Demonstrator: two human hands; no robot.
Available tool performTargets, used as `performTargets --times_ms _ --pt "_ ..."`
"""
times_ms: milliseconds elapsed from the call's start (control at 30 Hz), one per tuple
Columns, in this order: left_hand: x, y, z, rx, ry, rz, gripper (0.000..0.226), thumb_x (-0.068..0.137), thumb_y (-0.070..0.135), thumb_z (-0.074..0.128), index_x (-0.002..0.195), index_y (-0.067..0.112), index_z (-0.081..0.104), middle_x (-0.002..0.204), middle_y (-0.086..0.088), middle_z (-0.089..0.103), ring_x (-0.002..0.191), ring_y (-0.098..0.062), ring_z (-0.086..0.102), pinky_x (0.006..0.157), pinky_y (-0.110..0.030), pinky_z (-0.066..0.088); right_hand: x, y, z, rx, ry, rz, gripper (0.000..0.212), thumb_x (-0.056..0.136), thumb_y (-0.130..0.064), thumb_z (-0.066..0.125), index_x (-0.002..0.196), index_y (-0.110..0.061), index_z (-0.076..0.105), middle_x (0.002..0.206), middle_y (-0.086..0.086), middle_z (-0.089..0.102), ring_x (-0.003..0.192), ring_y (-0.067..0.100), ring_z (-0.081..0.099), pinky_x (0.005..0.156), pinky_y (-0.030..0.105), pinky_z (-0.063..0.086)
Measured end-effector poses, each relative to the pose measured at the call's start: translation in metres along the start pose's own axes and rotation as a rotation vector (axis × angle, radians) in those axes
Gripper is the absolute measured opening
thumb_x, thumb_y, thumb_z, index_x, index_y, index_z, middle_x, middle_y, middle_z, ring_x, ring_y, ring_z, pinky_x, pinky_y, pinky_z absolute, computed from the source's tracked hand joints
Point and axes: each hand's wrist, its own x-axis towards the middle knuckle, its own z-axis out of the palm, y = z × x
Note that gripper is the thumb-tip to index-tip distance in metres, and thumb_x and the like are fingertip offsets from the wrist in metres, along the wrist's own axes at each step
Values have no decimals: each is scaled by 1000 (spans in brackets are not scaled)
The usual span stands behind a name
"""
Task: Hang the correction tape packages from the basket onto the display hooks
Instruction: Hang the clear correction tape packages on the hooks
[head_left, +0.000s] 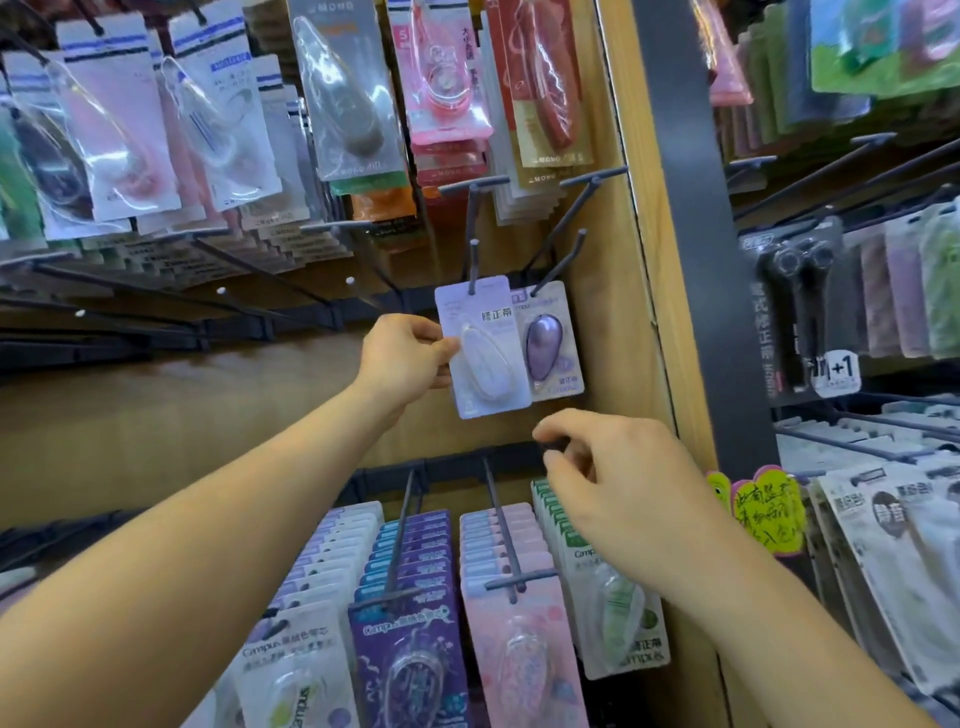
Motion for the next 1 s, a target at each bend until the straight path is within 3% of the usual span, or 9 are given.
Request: performTargets --times_ms 167,267,400,467,567,700,833,1000 --pt "-8 3 4 38 -3 -20 7 98 18 59 99 15 65 99 -6 70 79 -17 69 71 -33 62 -23 1 8 -22 64 -94 26 88 -25 48 103 -26 70 80 -11 60 72 14 57 68 36 51" --pt "-30 1 -10 100 3 -9 14 100 17 53 110 17 62 93 -3 67 76 -12 64 62 -23 54 -32 0 14 -29 122 -202 23 85 -21 53 99 -21 71 82 -6 61 74 16 59 67 33 48" --pt "-72 -9 -47 198 1 59 20 99 20 51 89 21 69 76 1 67 60 -7 55 53 -20 46 -42 -14 21 102 118 -262 23 87 -21 54 102 -21 71 76 -11 55 68 7 50 66 27 42" --pt "-97 -11 -68 220 11 108 22 97 19 52 85 19 70 70 1 66 52 -4 52 51 -19 47 -47 -29 26 197 8 -302 21 90 -21 55 104 -22 70 69 -14 55 64 8 48 62 24 40" --pt "-140 -16 -99 209 33 150 19 95 14 55 84 17 71 65 1 63 49 -4 51 52 -22 48 -56 -52 44 271 -237 -327 15 95 -23 58 106 -24 69 61 -3 61 56 15 53 56 31 42" --pt "-207 -38 -143 234 31 102 26 76 13 53 77 32 70 64 3 67 50 -7 58 52 -24 52 -80 -87 84 223 -520 -364 20 97 -26 57 112 -22 70 63 -13 52 62 8 47 64 29 42" --pt "-283 -84 -196 342 -36 -96 23 70 17 50 74 27 71 67 -14 69 57 -30 60 57 -41 52 -122 -127 140 124 -893 -386 26 101 -31 51 124 -25 61 90 -11 61 83 13 57 73 31 45" --pt "-405 -154 -280 549 -152 -450 24 79 13 58 69 33 68 65 2 70 60 -16 63 62 -27 49 -200 -170 224 41 -1200 -391 32 101 -27 49 132 -23 56 120 2 66 103 22 62 87 38 52"
